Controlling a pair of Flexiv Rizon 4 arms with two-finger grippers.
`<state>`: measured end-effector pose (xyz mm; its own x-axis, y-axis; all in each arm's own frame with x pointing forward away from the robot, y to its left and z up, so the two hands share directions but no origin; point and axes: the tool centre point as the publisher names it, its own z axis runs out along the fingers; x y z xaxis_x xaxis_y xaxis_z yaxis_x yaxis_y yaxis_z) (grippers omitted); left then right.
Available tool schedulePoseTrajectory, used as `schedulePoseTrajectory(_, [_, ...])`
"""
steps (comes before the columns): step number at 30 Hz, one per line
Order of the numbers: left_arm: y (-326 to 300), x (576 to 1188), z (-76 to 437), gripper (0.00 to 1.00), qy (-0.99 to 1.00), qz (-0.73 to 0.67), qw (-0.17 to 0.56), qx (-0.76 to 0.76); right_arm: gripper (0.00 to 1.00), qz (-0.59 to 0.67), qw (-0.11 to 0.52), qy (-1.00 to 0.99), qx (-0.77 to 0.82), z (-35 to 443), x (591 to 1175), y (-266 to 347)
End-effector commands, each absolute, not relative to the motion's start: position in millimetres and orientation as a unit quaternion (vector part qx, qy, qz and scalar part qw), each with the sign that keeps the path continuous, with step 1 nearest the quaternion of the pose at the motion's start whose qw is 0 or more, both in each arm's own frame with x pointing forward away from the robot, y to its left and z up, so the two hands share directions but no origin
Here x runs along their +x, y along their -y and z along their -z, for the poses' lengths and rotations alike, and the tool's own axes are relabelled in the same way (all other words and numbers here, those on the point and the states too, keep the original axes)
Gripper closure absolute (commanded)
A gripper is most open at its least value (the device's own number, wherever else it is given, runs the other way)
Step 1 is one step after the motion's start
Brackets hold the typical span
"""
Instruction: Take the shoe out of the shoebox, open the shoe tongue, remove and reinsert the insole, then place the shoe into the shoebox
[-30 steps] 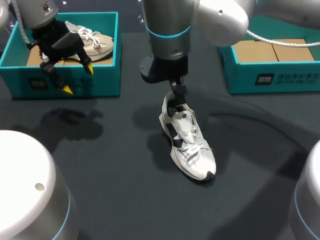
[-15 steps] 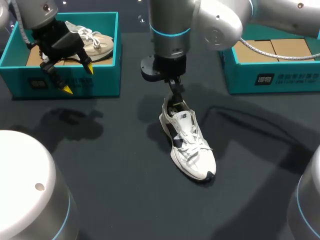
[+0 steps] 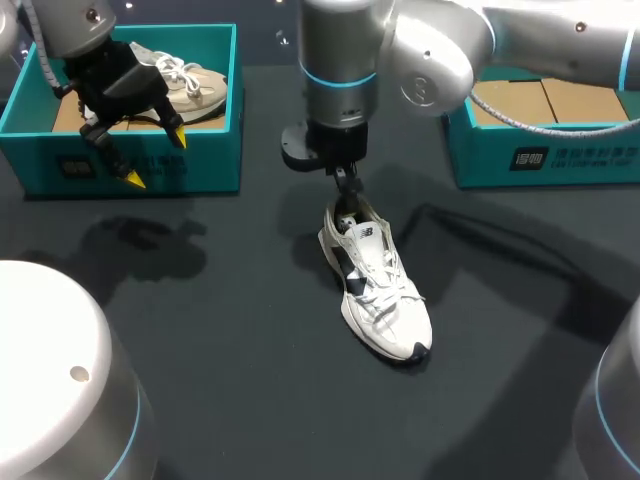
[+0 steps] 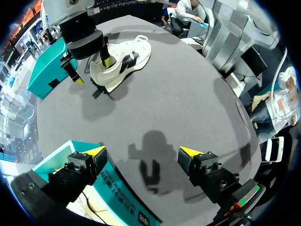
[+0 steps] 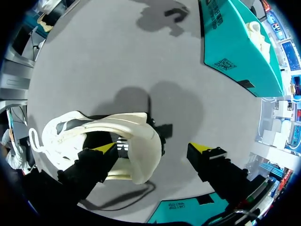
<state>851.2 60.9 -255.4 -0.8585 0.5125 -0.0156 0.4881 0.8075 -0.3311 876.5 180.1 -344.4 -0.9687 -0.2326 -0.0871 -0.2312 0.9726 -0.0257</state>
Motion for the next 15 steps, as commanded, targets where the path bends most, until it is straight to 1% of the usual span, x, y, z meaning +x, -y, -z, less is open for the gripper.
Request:
schedulePoseTrajectory(1, [-61,851,255,0.00,0.950,-0.163,0.037,-0.264,0.15,0.002,0.044,-0.992,-0.114,355,879,-178])
schedulePoseTrajectory(6, [-61,851,255,0.00,0.950,-0.163,0.037,-0.264,0.22,-0.006,0.039,-0.994,-0.106,361,881,-174])
schedulePoseTrajectory(8, [-61,851,255,0.00,0.950,-0.163,0.037,-0.264,0.32,-0.010,0.036,-0.994,-0.103,363,882,-174])
schedulePoseTrajectory(10, [-61,851,255,0.00,0.950,-0.163,0.037,-0.264,0.38,-0.012,0.033,-0.994,-0.100,365,883,-174])
schedulePoseTrajectory(11, [-61,851,255,0.00,0.950,-0.163,0.037,-0.264,0.51,-0.012,0.031,-0.995,-0.099,366,883,-174])
schedulePoseTrajectory(12, [-61,851,255,0.00,0.950,-0.163,0.037,-0.264,0.56,-0.012,0.031,-0.995,-0.098,367,883,-174])
schedulePoseTrajectory(15, [-61,851,255,0.00,0.950,-0.163,0.037,-0.264,0.91,-0.013,0.030,-0.995,-0.097,367,882,-175])
